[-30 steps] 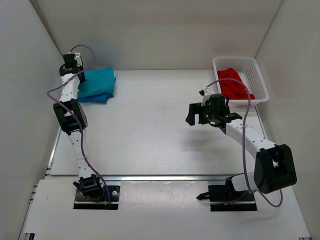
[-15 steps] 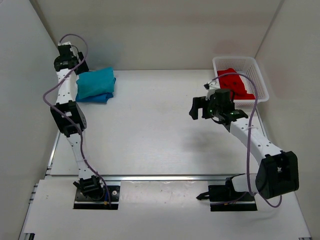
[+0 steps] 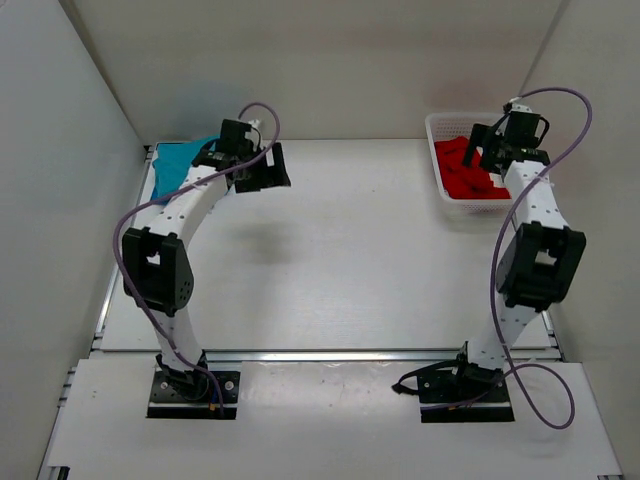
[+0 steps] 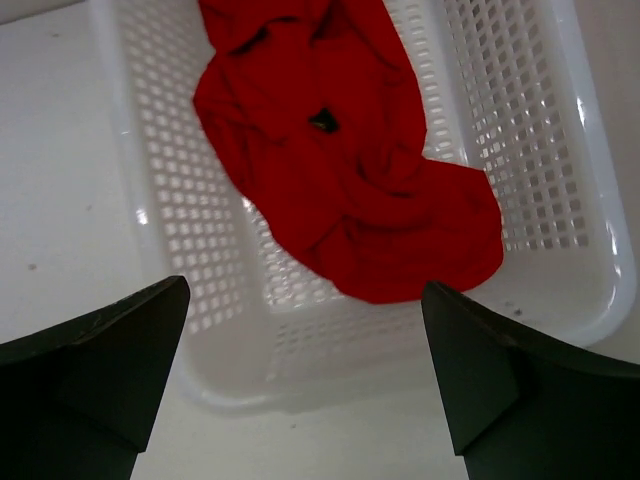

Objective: Fold and stack the t-shirts
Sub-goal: Grab crumpled tshirt from bin with the right arm, then move the tshirt to the center of the board, then flatten out the tshirt

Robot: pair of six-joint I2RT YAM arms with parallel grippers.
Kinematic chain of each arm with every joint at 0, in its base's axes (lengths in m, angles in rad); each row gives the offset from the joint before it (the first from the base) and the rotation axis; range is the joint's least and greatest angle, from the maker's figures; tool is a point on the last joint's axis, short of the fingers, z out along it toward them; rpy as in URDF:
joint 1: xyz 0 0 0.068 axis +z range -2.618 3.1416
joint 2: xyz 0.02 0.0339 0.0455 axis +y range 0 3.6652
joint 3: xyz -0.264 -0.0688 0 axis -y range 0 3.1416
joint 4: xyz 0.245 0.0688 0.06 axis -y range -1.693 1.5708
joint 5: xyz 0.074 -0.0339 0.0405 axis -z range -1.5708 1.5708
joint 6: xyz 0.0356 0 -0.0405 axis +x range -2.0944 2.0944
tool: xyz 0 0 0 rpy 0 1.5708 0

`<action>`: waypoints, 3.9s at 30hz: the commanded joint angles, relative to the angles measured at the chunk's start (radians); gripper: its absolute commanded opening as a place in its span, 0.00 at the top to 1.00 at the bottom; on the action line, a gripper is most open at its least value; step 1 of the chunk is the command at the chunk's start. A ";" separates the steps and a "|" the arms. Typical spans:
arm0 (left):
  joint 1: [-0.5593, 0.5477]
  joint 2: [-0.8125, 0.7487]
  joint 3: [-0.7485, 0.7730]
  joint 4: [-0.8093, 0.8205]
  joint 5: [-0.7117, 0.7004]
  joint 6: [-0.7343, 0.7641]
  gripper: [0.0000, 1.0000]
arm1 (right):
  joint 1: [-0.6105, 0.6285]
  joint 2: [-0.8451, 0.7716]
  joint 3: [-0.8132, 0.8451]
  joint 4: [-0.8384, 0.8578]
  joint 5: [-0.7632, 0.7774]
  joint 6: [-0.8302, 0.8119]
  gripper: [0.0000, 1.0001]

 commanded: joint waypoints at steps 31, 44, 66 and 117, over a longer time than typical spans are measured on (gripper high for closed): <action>-0.038 -0.191 -0.283 0.064 0.001 -0.046 0.01 | -0.038 0.355 0.804 -0.191 0.050 -0.144 1.00; 0.031 -0.293 -0.325 0.119 0.019 -0.081 0.02 | 0.184 0.055 0.798 -0.099 -0.568 -0.014 1.00; 0.023 -0.474 -0.548 0.033 -0.104 -0.134 0.01 | 0.234 -0.697 -0.715 0.180 -0.260 0.286 0.26; -0.063 -0.536 -0.316 0.272 -0.268 -0.136 1.00 | 0.430 -0.686 -0.499 0.245 0.023 0.111 1.00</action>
